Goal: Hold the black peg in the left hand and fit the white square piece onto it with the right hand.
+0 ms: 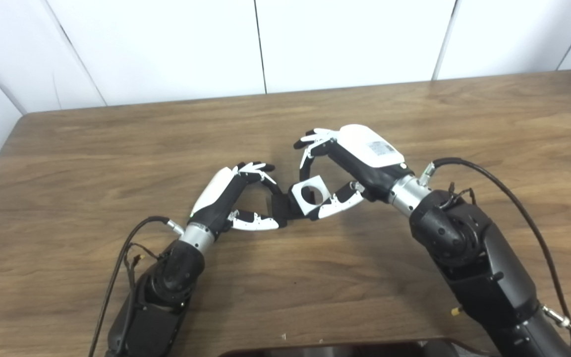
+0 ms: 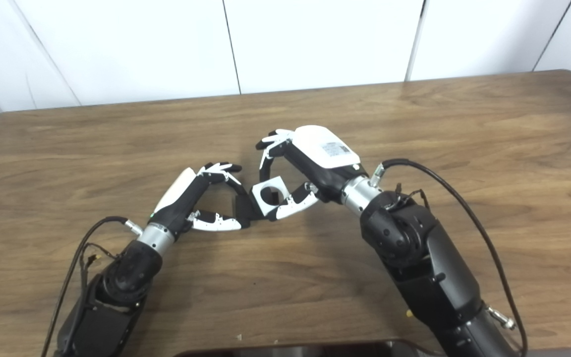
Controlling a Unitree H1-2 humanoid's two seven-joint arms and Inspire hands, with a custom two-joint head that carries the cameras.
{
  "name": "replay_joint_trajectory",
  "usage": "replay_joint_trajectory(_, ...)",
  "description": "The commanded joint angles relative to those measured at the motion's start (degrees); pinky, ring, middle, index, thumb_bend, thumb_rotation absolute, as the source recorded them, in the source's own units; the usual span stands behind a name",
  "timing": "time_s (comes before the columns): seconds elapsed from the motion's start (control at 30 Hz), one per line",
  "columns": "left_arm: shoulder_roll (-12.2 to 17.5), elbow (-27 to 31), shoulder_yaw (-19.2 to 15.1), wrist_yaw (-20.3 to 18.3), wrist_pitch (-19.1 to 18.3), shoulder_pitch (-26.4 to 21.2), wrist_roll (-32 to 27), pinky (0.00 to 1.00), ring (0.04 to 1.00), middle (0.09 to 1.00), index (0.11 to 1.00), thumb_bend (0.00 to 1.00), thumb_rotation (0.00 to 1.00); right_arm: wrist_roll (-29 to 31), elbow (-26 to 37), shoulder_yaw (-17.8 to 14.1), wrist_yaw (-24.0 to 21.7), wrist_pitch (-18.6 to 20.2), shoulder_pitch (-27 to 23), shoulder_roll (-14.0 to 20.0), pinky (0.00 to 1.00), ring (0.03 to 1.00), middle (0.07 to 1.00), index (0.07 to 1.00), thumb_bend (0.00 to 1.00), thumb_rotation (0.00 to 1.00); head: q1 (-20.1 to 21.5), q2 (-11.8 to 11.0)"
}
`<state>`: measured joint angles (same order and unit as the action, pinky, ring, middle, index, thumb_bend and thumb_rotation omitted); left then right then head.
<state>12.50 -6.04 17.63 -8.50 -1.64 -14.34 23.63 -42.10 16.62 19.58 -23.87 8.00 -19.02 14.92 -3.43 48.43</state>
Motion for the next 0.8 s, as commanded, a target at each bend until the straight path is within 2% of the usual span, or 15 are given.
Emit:
replay_joint_trajectory(0.0, -0.64, -2.37, 2.04, -2.71, -1.97, 0.9, 0.37, 1.0, 0.959, 0.878, 0.484, 0.52, 0.08, -0.29, 0.54, -0.09, 1.2, -1.08, -2.92, -0.74, 0.89, 0.909, 0.832, 0.481, 0.51, 0.15, -0.1, 0.03)
replay_joint_trajectory(0.2, -0.59, -1.97, 1.97, -2.81, -2.28, 1.02, 0.45, 1.0, 0.958, 0.877, 0.484, 0.52, 0.08, -0.45, -0.54, 0.26, 1.11, -0.78, -3.74, -1.6, 0.92, 0.916, 0.831, 0.481, 0.51, 0.15, 0.01, 0.13)
replay_joint_trajectory(0.37, -0.71, -1.85, 1.96, -2.9, -2.43, 1.09, 0.3, 1.0, 0.96, 0.879, 0.484, 0.52, 0.08, -0.94, -1.82, 0.79, 1.39, -1.25, -4.75, -2.05, 0.88, 0.911, 0.832, 0.482, 0.51, 0.15, -0.23, 0.2)
replay_joint_trajectory(0.77, -0.59, -0.94, 2.1, -3.36, -3.21, 1.53, 0.36, 1.0, 0.965, 0.876, 0.484, 0.52, 0.08, -1.67, -3.58, 1.52, 1.42, -0.71, -5.33, -2.83, 0.89, 0.907, 0.831, 0.482, 0.51, 0.15, -0.29, 0.59)
